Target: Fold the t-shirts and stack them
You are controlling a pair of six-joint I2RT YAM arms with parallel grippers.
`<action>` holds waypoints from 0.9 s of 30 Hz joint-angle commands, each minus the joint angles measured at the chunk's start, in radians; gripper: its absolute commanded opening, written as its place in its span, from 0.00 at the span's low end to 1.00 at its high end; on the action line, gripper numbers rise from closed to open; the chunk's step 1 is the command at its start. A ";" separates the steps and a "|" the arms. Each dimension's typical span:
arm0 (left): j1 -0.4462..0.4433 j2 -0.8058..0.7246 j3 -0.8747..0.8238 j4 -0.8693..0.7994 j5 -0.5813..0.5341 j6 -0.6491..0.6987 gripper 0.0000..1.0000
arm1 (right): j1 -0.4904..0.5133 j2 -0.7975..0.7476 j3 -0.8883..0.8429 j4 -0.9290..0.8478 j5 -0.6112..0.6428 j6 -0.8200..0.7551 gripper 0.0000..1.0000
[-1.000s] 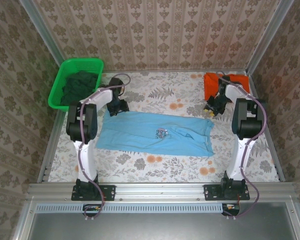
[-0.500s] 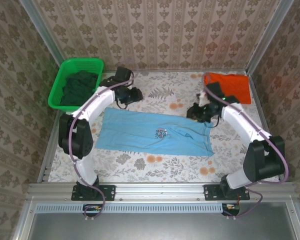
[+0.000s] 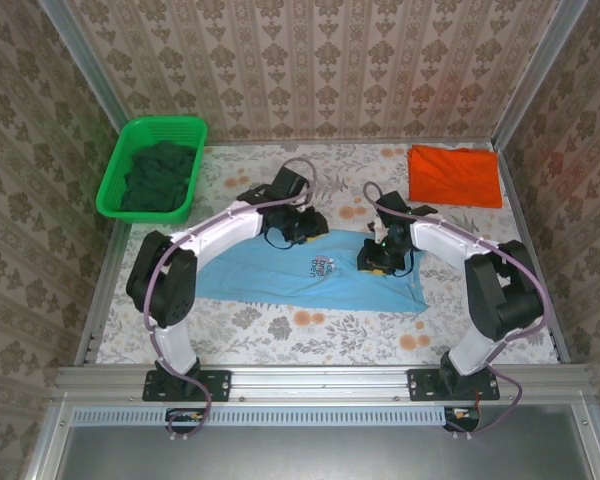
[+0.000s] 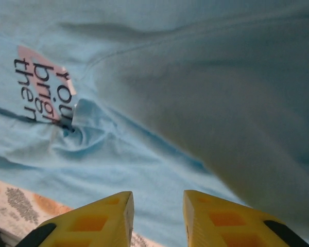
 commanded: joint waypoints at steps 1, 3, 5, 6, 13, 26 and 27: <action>-0.059 0.017 -0.010 0.015 0.002 -0.041 0.26 | -0.002 0.046 0.043 0.009 0.061 -0.046 0.35; -0.083 0.029 -0.002 -0.003 -0.014 -0.062 0.27 | -0.005 0.044 0.041 0.003 0.107 -0.040 0.36; -0.099 0.042 0.005 -0.001 -0.020 -0.084 0.27 | -0.004 0.031 0.030 0.008 0.137 -0.029 0.37; -0.111 0.048 0.009 0.009 -0.023 -0.087 0.27 | -0.005 0.025 0.019 0.019 0.151 -0.027 0.37; -0.130 0.134 0.029 0.031 0.024 -0.047 0.17 | -0.003 0.028 -0.033 0.101 0.179 -0.010 0.38; -0.072 0.245 0.129 -0.133 0.127 0.210 0.18 | 0.042 0.111 0.028 0.114 0.178 0.073 0.34; -0.070 0.254 0.138 -0.146 0.127 0.220 0.18 | 0.046 0.116 0.028 0.118 0.183 0.078 0.32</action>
